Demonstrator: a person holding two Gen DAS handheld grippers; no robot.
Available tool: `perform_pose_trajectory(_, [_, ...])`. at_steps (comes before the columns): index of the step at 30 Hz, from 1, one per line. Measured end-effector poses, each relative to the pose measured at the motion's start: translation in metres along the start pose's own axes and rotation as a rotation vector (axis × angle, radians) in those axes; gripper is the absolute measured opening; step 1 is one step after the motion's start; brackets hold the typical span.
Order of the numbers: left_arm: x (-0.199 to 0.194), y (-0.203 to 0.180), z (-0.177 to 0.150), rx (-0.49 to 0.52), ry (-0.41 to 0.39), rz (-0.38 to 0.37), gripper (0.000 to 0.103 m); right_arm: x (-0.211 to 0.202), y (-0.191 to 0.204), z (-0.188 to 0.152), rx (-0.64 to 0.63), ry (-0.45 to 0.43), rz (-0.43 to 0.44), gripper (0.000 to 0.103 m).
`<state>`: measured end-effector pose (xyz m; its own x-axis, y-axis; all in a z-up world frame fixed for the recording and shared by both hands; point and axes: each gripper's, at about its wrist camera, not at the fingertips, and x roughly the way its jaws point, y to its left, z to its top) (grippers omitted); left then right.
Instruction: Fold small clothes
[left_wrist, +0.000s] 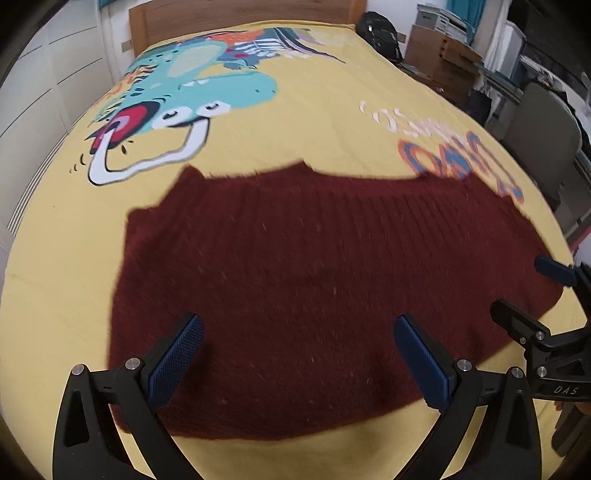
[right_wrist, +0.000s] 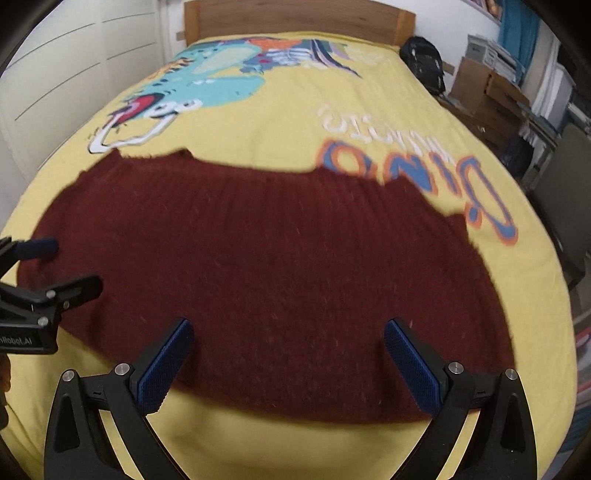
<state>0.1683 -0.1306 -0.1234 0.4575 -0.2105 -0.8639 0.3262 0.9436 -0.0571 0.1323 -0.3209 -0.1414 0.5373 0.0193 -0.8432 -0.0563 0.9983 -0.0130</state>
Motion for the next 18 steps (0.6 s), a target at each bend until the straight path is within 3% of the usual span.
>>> perform_pose_trajectory(4, [0.024, 0.006, -0.019, 0.014, 0.052, 0.031, 0.102, 0.012, -0.023, -0.015, 0.056, 0.026, -0.032, 0.103])
perform_pose_trajectory(11, [0.021, 0.038, -0.033, -0.051, 0.001, 0.056, 0.102, 0.009, -0.069, -0.026, 0.154, 0.022, -0.06, 0.103])
perform_pose_trajectory(18, [0.019, 0.049, -0.035, -0.046, 0.002, 0.05, 0.102, 0.009, -0.085, -0.033, 0.171, 0.028, -0.068, 0.103])
